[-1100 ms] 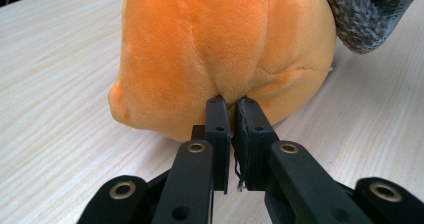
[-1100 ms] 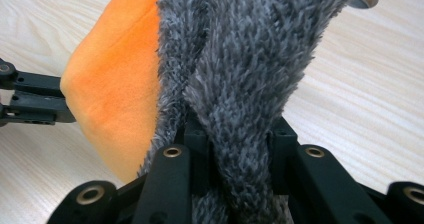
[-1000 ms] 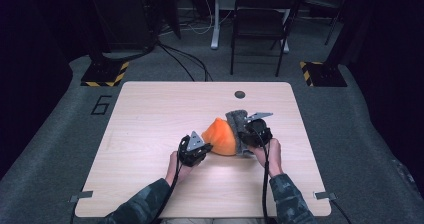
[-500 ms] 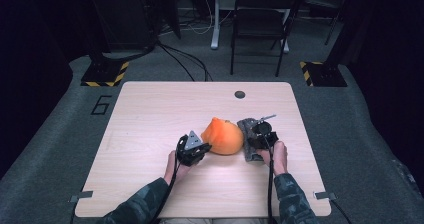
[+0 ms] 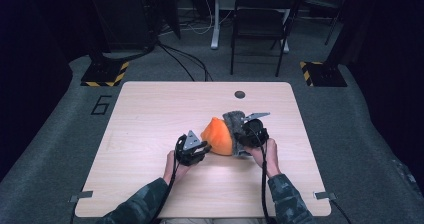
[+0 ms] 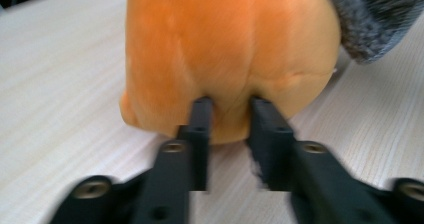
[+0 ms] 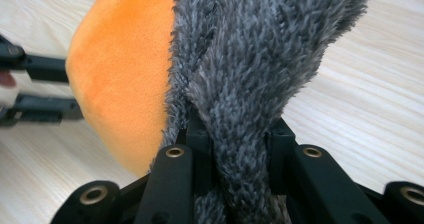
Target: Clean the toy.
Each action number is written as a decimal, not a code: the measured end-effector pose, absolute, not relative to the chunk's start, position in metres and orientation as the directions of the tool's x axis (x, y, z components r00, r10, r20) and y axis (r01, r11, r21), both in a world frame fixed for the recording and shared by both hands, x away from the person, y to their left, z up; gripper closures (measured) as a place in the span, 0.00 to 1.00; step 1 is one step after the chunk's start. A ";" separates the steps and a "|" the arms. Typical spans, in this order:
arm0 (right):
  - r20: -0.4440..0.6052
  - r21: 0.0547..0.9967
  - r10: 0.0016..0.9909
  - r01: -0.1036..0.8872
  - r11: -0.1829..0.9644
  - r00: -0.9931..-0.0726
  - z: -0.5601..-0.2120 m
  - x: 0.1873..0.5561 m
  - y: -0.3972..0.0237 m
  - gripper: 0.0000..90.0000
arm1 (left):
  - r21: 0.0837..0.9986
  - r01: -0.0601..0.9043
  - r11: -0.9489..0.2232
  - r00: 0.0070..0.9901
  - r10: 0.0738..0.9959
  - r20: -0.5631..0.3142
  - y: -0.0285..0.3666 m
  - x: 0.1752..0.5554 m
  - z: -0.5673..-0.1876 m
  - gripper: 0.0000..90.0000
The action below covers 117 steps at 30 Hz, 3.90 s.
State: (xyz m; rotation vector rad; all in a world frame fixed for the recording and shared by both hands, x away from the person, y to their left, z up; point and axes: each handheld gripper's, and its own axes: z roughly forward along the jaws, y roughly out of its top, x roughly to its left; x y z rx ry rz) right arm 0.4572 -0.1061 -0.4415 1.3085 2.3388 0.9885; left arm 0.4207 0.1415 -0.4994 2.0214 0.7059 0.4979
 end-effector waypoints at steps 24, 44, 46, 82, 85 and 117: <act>0.043 0.753 0.857 0.581 0.310 -0.513 -0.440 0.456 -0.113 0.80 | 0.863 0.402 -0.305 0.749 0.652 -0.118 0.133 0.416 -0.482 0.86; -0.091 0.753 0.772 0.464 0.467 -0.629 -0.427 0.432 -0.058 0.78 | 0.858 0.378 -0.348 0.733 0.678 -0.048 0.134 0.419 -0.494 0.81; -0.086 0.743 0.780 0.481 0.465 -0.620 -0.427 0.434 -0.063 0.78 | 0.862 0.368 -0.347 0.732 0.680 -0.038 0.134 0.421 -0.495 0.81; 0.015 0.702 0.884 0.635 0.323 -0.467 -0.438 0.460 -0.122 0.81 | 0.862 0.367 -0.350 0.739 0.673 -0.041 0.143 0.423 -0.500 0.81; 0.037 0.756 0.860 0.577 0.309 -0.509 -0.419 0.450 -0.116 0.81 | 0.864 0.363 -0.349 0.736 0.677 -0.035 0.142 0.423 -0.500 0.81; -0.012 0.584 0.877 0.708 0.396 -0.481 -0.479 0.472 -0.119 0.81 | 0.864 0.360 -0.352 0.738 0.674 -0.033 0.141 0.424 -0.500 0.81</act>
